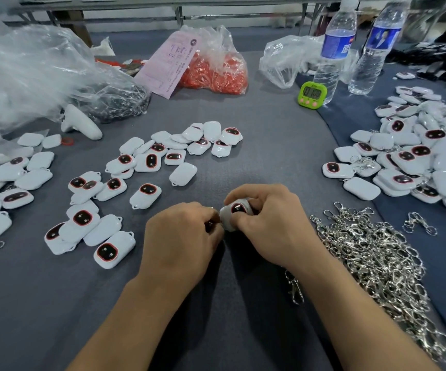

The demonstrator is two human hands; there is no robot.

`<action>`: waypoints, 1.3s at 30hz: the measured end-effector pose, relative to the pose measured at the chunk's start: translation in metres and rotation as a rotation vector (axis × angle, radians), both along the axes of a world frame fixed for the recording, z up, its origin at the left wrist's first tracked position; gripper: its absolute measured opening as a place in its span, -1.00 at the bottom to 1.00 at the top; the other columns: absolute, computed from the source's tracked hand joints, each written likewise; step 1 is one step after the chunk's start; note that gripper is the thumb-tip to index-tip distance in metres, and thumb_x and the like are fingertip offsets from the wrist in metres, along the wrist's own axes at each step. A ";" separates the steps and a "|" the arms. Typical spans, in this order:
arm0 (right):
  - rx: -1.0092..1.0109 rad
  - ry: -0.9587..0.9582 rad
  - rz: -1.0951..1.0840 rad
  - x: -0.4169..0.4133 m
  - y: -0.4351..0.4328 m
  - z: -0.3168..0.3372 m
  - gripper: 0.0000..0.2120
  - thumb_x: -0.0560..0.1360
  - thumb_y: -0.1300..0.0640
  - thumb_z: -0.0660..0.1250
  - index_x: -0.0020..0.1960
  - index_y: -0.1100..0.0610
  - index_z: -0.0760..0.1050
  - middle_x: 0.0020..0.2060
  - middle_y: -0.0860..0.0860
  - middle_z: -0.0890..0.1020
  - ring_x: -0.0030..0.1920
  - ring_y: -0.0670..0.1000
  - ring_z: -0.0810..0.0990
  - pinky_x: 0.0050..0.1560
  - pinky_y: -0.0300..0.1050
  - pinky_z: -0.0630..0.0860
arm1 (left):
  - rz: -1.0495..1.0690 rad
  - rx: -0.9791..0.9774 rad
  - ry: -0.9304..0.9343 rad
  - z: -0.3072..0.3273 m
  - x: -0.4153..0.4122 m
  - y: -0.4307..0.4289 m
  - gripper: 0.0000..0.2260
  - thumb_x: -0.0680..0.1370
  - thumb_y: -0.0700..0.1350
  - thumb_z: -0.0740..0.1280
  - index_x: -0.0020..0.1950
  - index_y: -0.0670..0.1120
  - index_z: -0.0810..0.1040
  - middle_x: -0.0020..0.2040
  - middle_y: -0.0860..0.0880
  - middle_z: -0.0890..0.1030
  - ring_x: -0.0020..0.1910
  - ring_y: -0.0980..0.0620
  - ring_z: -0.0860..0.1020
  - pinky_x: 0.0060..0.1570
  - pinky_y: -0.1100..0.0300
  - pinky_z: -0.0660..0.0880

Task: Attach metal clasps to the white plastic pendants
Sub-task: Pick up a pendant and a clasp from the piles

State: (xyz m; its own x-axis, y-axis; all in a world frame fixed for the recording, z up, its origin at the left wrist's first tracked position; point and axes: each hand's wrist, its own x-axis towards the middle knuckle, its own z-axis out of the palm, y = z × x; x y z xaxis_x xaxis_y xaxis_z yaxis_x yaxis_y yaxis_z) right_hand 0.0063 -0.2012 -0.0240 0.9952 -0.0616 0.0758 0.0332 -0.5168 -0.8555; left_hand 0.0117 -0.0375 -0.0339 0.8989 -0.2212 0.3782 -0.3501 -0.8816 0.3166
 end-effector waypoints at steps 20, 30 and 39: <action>0.804 0.335 -0.011 0.006 -0.011 0.010 -0.80 0.50 0.36 0.30 -0.10 0.18 0.68 -0.31 0.13 0.68 -0.52 0.00 0.44 -0.56 -0.23 0.28 | -0.143 -0.706 0.218 0.008 0.008 0.003 -0.87 0.43 -0.06 0.55 -0.22 0.19 0.72 -0.27 0.22 0.69 -0.29 0.24 0.62 -0.26 0.46 0.45; 0.752 0.210 0.068 0.006 -0.010 0.004 -0.85 0.48 0.31 0.37 -0.11 0.12 0.69 -0.28 0.16 0.67 -0.50 0.02 0.49 -0.55 -0.22 0.34 | -0.148 -0.447 0.076 0.004 0.004 0.003 -0.94 0.41 -0.04 0.54 -0.21 0.08 0.69 -0.31 0.13 0.61 -0.29 0.12 0.55 -0.28 0.36 0.37; 0.937 0.254 0.029 0.007 -0.007 0.008 -0.81 0.56 0.35 0.31 -0.10 0.18 0.67 -0.28 0.18 0.69 -0.50 0.01 0.50 -0.54 -0.24 0.37 | -0.116 -0.971 0.529 0.011 0.008 -0.005 -0.86 0.50 -0.18 0.48 -0.17 0.05 0.77 -0.35 0.05 0.66 -0.39 0.19 0.49 -0.30 0.37 0.45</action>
State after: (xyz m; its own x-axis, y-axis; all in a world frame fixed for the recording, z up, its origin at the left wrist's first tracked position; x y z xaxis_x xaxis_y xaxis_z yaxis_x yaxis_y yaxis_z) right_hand 0.0129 -0.2081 -0.0164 0.9772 0.0372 -0.2091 -0.2075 0.3755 -0.9033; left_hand 0.0195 -0.0427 -0.0224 0.9911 -0.1323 0.0117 -0.0315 -0.1486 0.9884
